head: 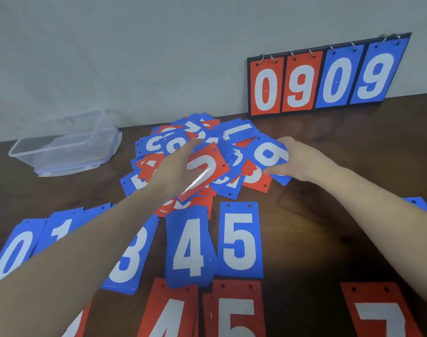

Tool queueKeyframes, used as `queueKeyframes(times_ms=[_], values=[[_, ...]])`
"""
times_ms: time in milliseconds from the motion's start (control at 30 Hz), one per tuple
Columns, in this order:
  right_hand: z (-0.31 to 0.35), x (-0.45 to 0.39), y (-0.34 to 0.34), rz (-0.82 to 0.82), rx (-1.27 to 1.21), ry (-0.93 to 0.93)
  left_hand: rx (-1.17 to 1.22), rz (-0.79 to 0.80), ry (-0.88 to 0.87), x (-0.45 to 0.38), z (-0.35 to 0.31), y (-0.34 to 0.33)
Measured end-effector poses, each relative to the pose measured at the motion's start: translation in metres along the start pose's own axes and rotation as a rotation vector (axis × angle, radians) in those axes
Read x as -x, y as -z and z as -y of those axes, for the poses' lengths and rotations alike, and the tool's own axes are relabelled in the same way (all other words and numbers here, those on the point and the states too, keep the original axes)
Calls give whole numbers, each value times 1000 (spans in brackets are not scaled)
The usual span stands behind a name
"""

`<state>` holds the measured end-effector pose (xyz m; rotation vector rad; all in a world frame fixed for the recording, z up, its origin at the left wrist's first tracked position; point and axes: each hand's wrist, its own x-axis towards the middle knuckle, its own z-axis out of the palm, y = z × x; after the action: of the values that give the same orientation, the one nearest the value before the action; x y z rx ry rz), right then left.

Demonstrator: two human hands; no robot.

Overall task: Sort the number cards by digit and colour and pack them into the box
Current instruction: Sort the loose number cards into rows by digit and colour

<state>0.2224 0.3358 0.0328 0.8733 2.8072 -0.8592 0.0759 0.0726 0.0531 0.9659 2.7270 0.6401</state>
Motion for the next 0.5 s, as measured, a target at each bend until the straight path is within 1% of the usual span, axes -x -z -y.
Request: queueKeyframes(times_ms=[67, 133, 267, 333, 400, 500], values=[[-4, 6, 2, -2, 9, -22, 63, -13, 42, 2, -4, 5], [-10, 14, 5, -29, -43, -24, 162, -40, 75, 5, -8, 11], [-16, 40, 11, -123, -341, -71, 494, -113, 147, 19, -8, 23], [-14, 54, 10, -147, -503, -91, 616, -139, 180, 30, -3, 26], [-9, 62, 7, -140, -636, -115, 709, -143, 225, 42, 3, 29], [7, 71, -1, -71, -792, -124, 838, -120, 288, 61, 13, 30]])
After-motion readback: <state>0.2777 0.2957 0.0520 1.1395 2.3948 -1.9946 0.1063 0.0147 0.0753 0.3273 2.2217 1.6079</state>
